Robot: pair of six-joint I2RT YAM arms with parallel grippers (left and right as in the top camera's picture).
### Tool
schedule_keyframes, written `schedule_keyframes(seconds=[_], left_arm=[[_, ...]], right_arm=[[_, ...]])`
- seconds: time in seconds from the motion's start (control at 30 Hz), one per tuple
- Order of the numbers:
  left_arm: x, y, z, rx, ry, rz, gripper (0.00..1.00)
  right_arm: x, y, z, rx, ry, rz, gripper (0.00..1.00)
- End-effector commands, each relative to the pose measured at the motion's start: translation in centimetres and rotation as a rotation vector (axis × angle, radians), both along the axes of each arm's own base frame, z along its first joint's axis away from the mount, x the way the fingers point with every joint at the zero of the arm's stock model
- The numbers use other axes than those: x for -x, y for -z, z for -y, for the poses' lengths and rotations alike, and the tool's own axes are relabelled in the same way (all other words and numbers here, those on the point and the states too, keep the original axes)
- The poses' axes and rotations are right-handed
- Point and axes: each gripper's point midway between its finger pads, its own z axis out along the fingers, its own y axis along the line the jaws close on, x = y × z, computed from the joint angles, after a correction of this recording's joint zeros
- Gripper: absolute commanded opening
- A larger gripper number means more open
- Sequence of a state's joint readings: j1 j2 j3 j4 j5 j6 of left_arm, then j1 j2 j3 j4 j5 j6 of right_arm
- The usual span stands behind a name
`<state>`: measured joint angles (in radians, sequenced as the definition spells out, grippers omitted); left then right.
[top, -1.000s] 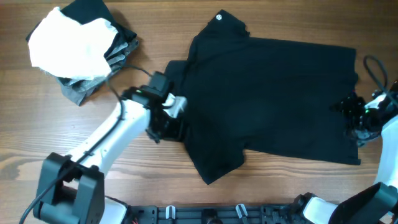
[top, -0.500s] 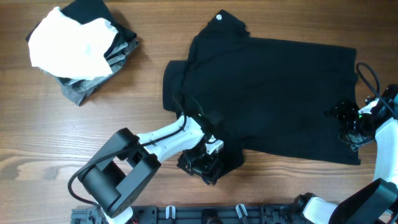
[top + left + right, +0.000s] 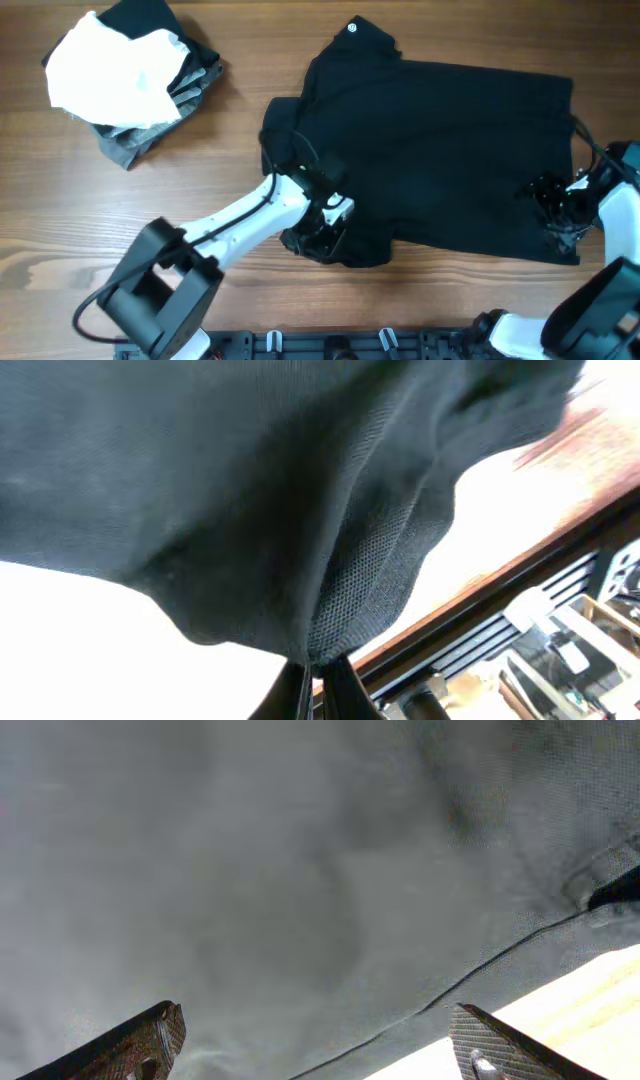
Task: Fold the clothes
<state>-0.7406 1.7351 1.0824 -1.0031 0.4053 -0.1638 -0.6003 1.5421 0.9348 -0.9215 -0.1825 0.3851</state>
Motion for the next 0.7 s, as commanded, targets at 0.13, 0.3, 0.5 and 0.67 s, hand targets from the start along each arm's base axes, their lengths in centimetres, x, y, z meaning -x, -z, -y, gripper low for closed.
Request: schedule_keyframes(seconds=[0.13, 0.3, 0.5, 0.67], left_arm=[[-1.9, -3.8, 0.7, 0.078, -0.01, 0.146, 0.04], [-1.9, -3.8, 0.6, 0.077, -0.01, 0.144, 0.04], [-1.7, -3.8, 0.5, 0.07, -0.01, 0.137, 0.04], [-1.7, -3.8, 0.5, 0.07, -0.01, 0.137, 0.04]], right_arm=[[5.5, 3.6, 5.1, -0.049, 0.293, -0.153, 0.75], [6.9, 3.7, 7.6, -0.027, 0.393, -0.121, 0.66], [6.7, 3.8, 9.1, 0.038, 0.448, -0.116, 0.5], [7.0, 4.2, 9.0, 0.041, 0.448, -0.124, 0.48]])
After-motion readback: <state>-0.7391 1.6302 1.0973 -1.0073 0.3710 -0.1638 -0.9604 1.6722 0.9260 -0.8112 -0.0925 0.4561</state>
